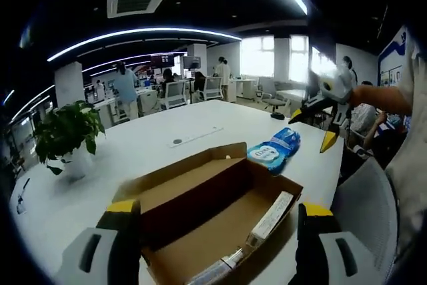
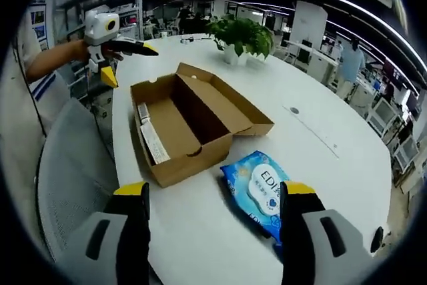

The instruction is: Operate the shoe box by opening the lid, removing the specified soft item, and placing it in the target area until the item is outside and the box remains undamaged.

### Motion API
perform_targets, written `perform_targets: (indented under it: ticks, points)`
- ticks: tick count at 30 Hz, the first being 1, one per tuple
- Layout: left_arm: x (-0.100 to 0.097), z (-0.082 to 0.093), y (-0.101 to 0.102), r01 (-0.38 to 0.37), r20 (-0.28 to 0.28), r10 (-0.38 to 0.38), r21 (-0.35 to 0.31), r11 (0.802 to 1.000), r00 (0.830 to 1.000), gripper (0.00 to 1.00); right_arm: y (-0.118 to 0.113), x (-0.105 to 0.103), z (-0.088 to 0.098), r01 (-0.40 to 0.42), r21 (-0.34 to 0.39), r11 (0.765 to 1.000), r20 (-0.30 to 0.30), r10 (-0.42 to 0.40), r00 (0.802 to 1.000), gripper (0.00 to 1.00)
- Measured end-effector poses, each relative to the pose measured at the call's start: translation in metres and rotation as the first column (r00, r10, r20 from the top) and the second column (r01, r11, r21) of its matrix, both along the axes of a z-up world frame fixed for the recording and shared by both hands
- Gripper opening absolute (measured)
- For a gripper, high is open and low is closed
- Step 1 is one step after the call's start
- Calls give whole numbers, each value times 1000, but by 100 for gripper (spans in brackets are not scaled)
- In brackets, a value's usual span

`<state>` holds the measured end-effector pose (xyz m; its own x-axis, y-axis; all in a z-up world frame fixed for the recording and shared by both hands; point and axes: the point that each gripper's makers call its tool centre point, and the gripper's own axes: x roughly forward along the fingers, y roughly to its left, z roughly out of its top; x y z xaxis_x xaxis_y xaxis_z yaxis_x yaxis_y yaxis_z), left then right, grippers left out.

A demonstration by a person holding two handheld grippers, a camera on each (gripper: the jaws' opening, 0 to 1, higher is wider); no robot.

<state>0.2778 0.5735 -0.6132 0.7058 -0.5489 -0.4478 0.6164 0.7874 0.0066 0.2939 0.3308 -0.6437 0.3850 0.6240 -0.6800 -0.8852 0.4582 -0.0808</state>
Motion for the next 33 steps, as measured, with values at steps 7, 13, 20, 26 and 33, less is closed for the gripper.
perform_targets:
  ticks: [7,13,20,26,33]
  points:
    - [-6,-3,15,-67,7,67,-4,998,998,100,26,-1,-7,-99,-22,995,-7,99,995,72]
    - [-11,-12,27,-116,5,116,13,993,993,98,43,-2,-17,-181,-53,982,-18,180,983,70]
    - [-17,-24,39,-155,0,155,25,988,988,94,62,-2,-25,-254,-73,965,-29,252,967,66]
    - [-21,-33,48,-190,-10,191,31,981,982,87,77,-1,-34,-316,-100,943,-42,313,949,63]
    - [-21,-42,59,-233,-23,234,38,972,972,77,90,1,-45,-378,-132,916,-60,373,926,62]
